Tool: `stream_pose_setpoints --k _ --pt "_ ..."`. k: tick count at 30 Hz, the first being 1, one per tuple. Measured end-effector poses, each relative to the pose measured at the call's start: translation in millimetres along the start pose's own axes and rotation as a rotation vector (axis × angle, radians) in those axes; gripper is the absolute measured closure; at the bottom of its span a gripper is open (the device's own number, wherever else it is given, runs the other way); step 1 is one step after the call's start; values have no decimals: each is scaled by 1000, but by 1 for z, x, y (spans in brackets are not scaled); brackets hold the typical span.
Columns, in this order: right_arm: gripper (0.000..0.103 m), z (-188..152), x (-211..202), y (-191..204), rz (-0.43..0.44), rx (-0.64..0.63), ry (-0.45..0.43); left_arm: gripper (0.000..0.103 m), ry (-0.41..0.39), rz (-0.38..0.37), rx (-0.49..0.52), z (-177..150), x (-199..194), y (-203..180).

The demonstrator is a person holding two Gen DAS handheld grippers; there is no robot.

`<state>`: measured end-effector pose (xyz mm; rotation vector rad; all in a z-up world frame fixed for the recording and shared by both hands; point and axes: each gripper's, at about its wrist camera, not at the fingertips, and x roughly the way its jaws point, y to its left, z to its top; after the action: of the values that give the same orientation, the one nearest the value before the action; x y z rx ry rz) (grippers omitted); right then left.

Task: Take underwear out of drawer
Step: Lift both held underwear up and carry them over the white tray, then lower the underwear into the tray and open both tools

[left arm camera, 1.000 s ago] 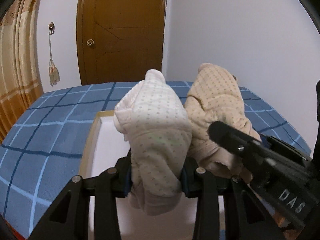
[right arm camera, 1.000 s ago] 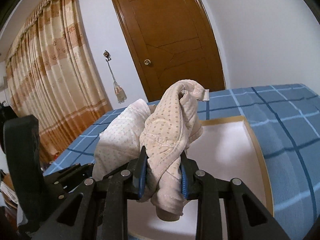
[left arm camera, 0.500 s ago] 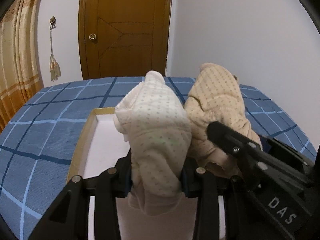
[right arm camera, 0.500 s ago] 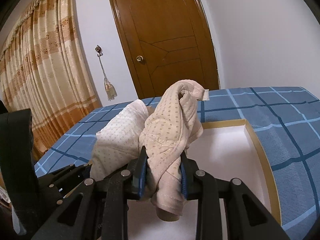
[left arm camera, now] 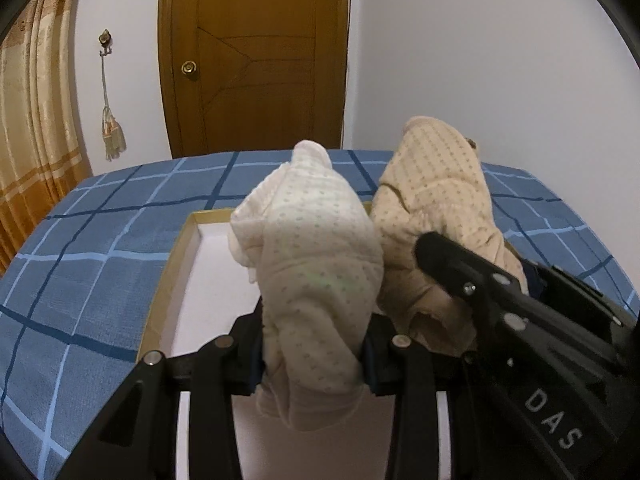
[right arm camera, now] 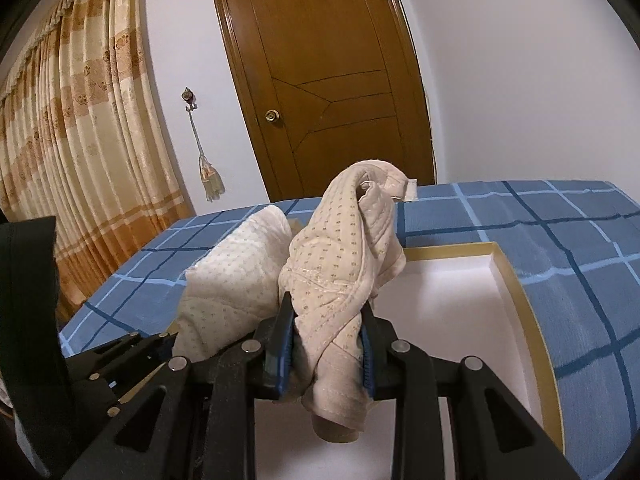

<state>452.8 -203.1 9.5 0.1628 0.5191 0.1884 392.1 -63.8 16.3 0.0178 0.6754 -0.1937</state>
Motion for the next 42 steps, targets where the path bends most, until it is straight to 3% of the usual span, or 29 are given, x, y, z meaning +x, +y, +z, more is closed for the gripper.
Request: stream_pose_setpoints --k 9,21,31,34,38,42 --pt "73 10 21 -6 -18 -8 44 66 125 43 -9 13 26 1" --pt "72 20 47 -10 -13 -4 122 63 153 67 -19 21 42 4" --pt "60 21 68 -10 34 -14 233 61 161 35 -1 23 49 7" --pt "52 18 74 -12 48 9 286 55 175 22 -21 23 51 12" --pt "45 16 81 -22 77 87 335 38 195 49 -48 23 52 15" --pt "45 19 69 -16 14 32 325 30 184 43 -31 25 43 15"
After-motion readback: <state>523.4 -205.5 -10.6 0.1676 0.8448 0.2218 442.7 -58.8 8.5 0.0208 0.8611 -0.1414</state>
